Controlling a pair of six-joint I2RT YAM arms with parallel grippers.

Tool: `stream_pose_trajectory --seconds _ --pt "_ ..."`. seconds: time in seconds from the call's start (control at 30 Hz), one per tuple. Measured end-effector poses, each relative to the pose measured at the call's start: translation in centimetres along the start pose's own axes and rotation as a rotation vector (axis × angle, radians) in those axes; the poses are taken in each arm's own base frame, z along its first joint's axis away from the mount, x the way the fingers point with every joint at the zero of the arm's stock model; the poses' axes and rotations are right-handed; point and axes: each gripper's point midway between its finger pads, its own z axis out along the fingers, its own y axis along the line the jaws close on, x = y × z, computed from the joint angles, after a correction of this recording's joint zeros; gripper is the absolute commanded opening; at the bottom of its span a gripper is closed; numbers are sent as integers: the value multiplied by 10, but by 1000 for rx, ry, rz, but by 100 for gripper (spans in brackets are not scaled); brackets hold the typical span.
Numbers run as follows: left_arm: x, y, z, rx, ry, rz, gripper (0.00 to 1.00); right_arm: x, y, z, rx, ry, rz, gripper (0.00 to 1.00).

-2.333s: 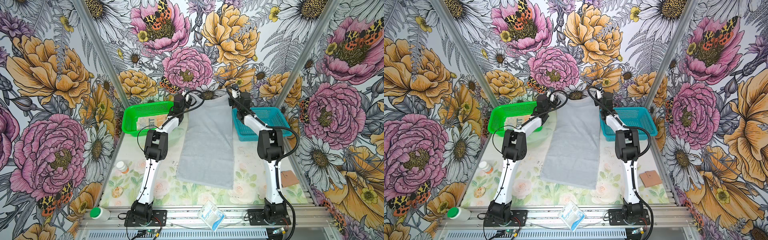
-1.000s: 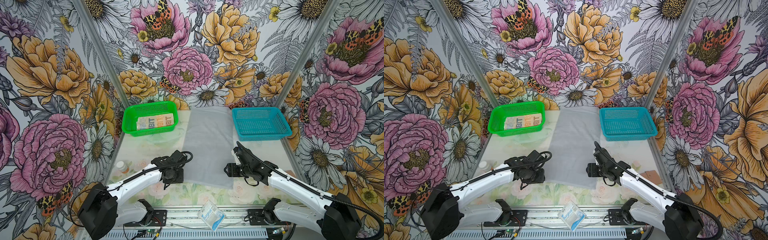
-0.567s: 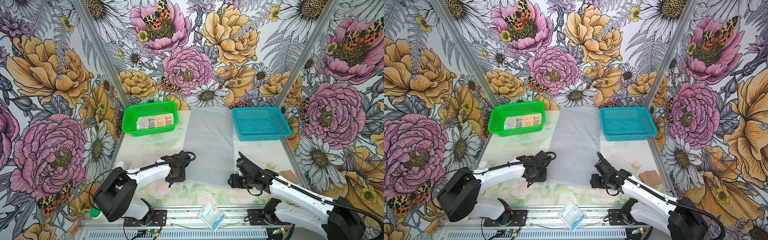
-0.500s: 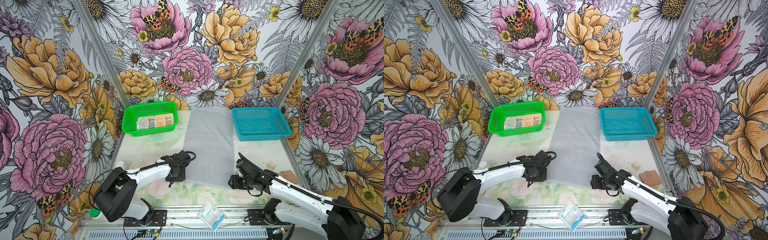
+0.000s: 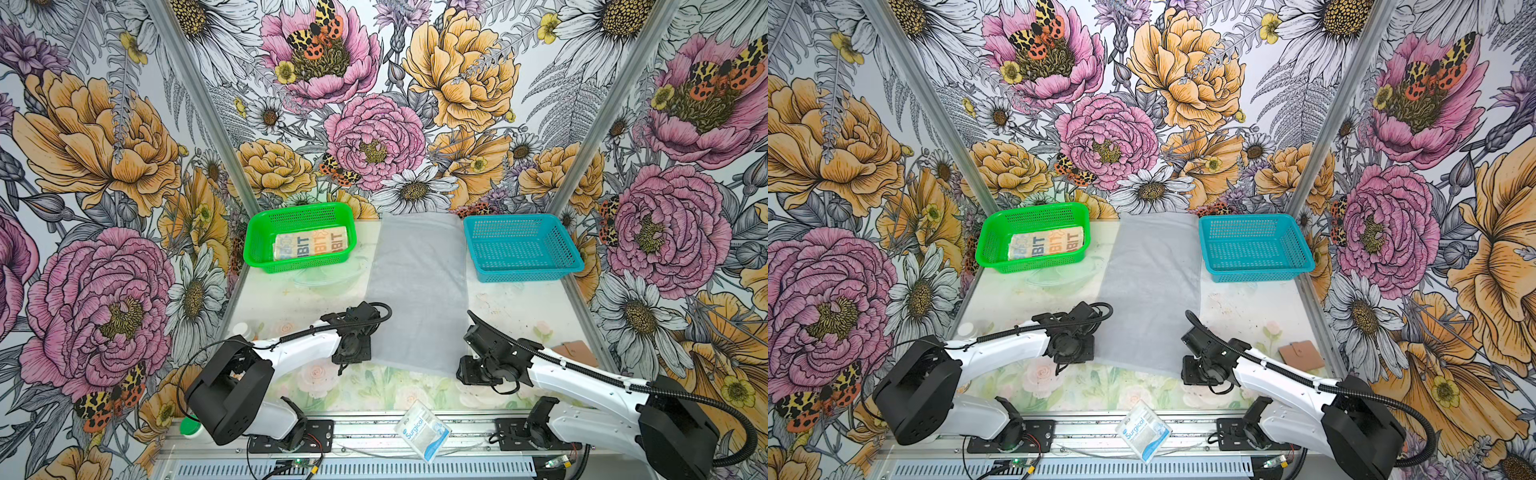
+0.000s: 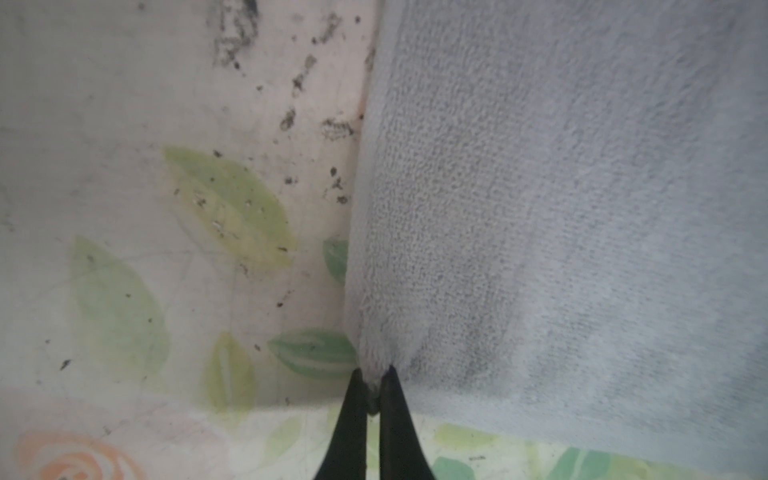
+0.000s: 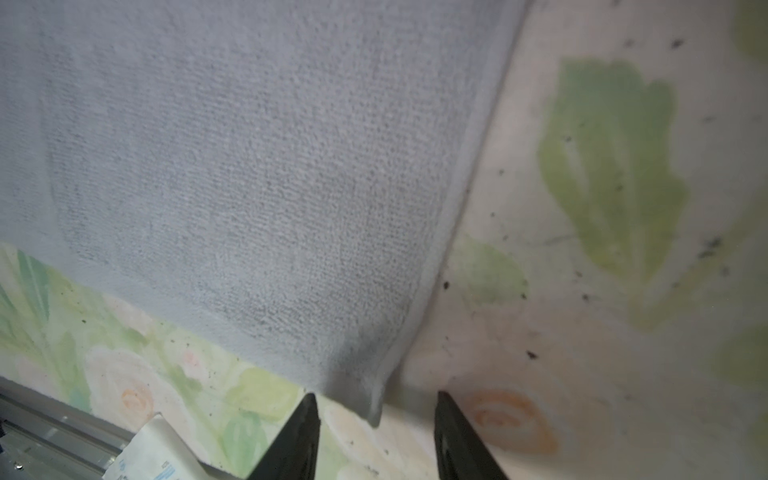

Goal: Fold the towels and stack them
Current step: 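Move both grippers to the towel's near corners and pinch them, then lift the near edge with both grippers and fold it toward the far edge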

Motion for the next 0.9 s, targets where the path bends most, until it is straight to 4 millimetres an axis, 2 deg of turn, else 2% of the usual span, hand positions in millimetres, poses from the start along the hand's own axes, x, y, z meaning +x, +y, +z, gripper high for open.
stream_pose_trajectory --seconds 0.1,0.17,0.2,0.23,0.37,0.5,0.6,0.7,0.9 --pt "0 0 0 3 -2 0 0 -6 3 2 -2 -15 -1 39" --pt "0 -1 0 5 -4 -1 0 -8 5 4 -5 -21 -2 23" --pt "0 0 0 7 -5 -1 0 -9 5 6 -3 -16 -3 5" --pt "0 -1 0 9 -7 -1 0 -11 7 6 -6 -19 -2 0" --pt "1 0 -1 27 -18 -5 0 -11 10 9 -18 -10 0 0" --pt "14 5 -8 46 -26 -18 0 -5 20 1 -77 -9 -15 0" --pt "30 3 -27 76 -42 -9 0 -1 32 -15 -150 -31 -40 0" --pt "43 -7 -52 152 -76 0 0 2 37 -33 -200 -52 -54 0" --pt "60 -3 -88 186 -92 -19 0 6 44 -66 -220 -41 -78 0"
